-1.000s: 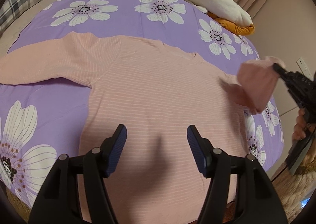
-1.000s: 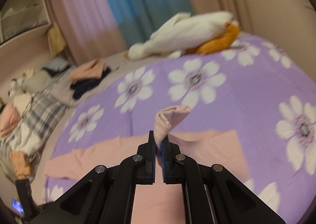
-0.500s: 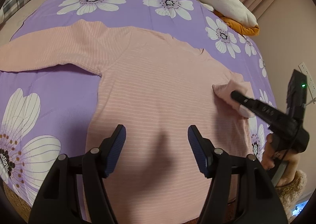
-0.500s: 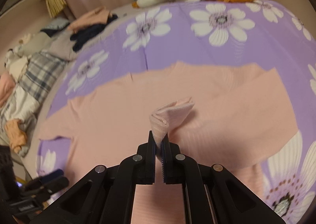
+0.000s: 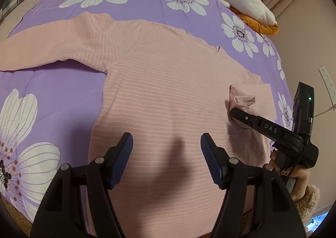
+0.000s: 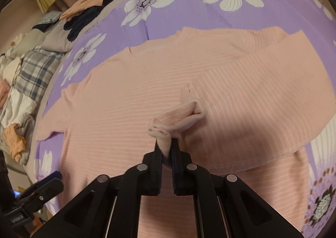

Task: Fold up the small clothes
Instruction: 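Carry the sleeve across the sweater body with the right gripper and release, then grasp the other sleeve cuff with the left gripper and lift it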

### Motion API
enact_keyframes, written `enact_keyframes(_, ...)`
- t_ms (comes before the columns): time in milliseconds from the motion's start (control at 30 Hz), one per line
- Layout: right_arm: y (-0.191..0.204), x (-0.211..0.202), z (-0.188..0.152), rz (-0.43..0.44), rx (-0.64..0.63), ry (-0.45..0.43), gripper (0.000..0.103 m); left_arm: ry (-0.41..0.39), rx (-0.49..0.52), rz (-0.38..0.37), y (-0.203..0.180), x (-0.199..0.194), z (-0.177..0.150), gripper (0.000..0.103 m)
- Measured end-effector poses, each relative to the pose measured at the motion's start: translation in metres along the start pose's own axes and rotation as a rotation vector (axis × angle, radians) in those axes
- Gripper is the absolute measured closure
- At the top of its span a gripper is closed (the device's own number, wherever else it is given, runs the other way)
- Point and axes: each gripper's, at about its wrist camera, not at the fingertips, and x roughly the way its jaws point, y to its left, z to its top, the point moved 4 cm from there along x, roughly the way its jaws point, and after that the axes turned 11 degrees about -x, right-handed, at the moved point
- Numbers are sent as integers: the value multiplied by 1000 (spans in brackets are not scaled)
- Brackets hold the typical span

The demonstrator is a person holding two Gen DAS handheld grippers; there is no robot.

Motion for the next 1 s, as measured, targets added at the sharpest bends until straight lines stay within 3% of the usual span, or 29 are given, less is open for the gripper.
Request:
enact_keyframes(100, -3, -10, -2, 40, 21, -11, 87, 4, 7, -4, -3, 1, 0, 35)
enact_keyframes(167, -7, -25, -3, 56, 46, -47, 63, 4, 14, -12, -6, 2, 1, 32)
enact_keyframes(233, -14, -45, -5, 56, 66, -98, 52, 12, 19, -28, -11, 4, 2, 31)
enact_keyframes(333, -30, -71, -8, 18, 102, -150, 50, 38, 26, -70, -23, 10, 5, 30)
enact_keyframes(500, -63, -85, -23, -122, 174, -164, 50, 77, 81, -153, -61, 34, 12, 29)
enact_keyframes(767, -88, -70, -52, -131, 260, -96, 50, 169, 101, -238, -112, 90, 23, 31)
enact_keyframes(800, -88, -68, -54, -126, 263, -95, 50, 190, 100, -243, -116, 98, 24, 34)
enact_keyframes(867, -90, -68, -57, -121, 266, -97, 50, 233, 100, -239, -121, 111, 23, 54)
enact_keyframes(900, -90, -67, -55, -121, 262, -101, 50, 240, 104, -236, -123, 115, 22, 59)
enact_keyframes(967, -90, -68, -56, -124, 262, -105, 50, 217, 129, -207, -126, 118, 21, 84)
enact_keyframes(1000, -91, -68, -56, -125, 265, -106, 50, 193, 149, -179, -126, 118, 21, 91)
